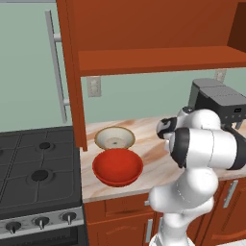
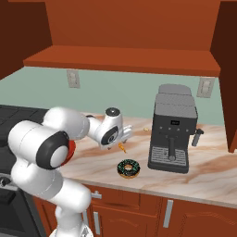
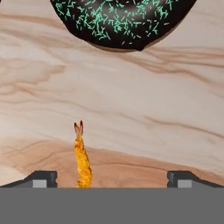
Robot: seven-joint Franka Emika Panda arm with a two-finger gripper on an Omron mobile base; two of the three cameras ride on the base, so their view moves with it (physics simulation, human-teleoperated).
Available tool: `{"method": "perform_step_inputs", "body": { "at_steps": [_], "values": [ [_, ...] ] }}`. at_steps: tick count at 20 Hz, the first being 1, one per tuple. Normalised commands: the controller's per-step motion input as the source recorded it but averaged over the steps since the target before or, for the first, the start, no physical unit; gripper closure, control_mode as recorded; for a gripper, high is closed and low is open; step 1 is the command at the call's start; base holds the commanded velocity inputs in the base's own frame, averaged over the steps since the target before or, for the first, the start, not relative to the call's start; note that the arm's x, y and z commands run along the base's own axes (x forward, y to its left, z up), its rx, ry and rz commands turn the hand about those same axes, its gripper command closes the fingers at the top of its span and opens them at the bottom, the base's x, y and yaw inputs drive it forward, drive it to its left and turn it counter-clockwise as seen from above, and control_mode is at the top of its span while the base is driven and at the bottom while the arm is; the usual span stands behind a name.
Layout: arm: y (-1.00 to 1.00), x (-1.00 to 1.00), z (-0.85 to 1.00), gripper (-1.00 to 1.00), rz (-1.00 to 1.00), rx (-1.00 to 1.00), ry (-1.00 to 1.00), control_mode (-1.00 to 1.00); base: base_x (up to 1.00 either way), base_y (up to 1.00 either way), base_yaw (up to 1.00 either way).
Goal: Pick both bowls and place them on the counter. Then place the shrimp in one bowl and place the donut in the other bowl.
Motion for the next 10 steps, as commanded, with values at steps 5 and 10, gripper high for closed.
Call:
{"method": "perform_step_inputs", "body": {
  "at_steps": [5,10],
  "values": [
    [-0.03,0.19,-0.21,-1.0,0.0,0.0,0.0,-1.0,0.0,0.0,0.0],
    [-0.07,0.23,-0.14,-1.0,0.0,0.0,0.01,-1.0,0.0,0.0,0.0]
  ]
}}
